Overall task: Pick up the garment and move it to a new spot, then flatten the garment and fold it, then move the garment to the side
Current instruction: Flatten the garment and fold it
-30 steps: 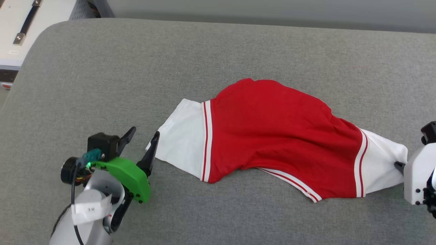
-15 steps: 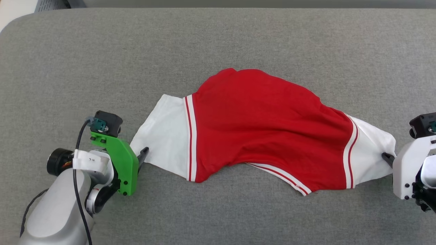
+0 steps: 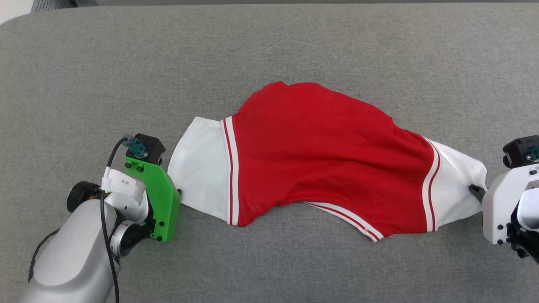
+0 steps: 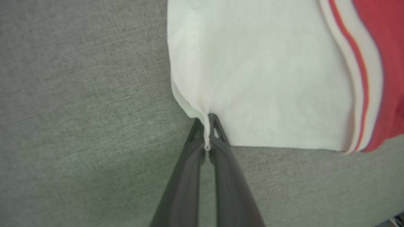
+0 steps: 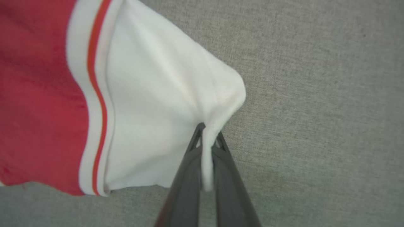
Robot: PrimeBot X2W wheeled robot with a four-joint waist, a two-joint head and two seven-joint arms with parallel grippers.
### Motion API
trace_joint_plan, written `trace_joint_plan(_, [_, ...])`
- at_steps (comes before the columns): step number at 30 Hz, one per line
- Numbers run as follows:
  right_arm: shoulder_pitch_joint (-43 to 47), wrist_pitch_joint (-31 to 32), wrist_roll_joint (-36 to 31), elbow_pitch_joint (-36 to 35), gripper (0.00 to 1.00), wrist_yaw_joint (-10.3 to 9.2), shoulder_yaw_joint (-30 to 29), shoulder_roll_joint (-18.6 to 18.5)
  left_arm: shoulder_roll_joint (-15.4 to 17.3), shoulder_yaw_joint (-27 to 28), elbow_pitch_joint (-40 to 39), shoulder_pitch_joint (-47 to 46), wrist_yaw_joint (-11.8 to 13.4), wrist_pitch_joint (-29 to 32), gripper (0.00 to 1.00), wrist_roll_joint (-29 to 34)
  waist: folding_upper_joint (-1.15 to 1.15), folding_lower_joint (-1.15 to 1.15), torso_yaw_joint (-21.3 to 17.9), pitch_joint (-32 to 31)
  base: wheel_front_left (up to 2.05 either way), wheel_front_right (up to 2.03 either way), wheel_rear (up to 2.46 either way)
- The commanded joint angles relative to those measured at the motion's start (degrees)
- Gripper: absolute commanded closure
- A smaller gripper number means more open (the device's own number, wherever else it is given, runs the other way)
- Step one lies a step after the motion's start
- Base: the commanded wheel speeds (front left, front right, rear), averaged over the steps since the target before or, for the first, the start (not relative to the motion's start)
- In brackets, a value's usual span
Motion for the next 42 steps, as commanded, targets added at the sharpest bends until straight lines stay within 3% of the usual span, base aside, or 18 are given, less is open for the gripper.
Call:
trace_joint_plan(1, [-0.65,-0.65,0.12,0.24,1.00,-0.05,0.31,-0.17,-1.05,-1.39,1.20,2.25,-0.19,1.01,1.00,-0.89,0.00,0.00,0.10,-0.60,0.00,0.00,0.00])
trace_joint_plan(10, [0.58,-4.94,1.98,0.21,1.00,-0.05,0.37,-3.11,1.43,3.18,-6.94,5.06,1.14,-3.37,1.00,-3.36,0.00,0.00,0.47,-6.36,0.00,0.00,0.00])
trace_joint_plan(22, [1.43,-5.93,9.66,-6.05,1.00,-0.05,-2.43,-7.91,3.59,11.11,-24.95,10.93,6.07,-5.15,1.00,-9.04,0.00,0.00,0.53,-15.16,0.00,0.00,0.00])
trace_joint_plan(27, [-0.42,-4.97,11.96,-8.93,1.00,-0.05,-4.80,-10.50,4.99,15.03,-31.09,11.46,8.21,-7.25,1.00,-8.71,0.00,0.00,0.27,-17.48,0.00,0.00,0.00])
trace_joint_plan(42, [-14.09,-7.77,14.49,-10.63,1.00,-0.05,-5.76,-12.67,7.29,22.84,-36.81,2.65,9.40,-12.45,1.00,-7.65,0.00,0.00,-0.80,-18.27,0.00,0.00,0.00])
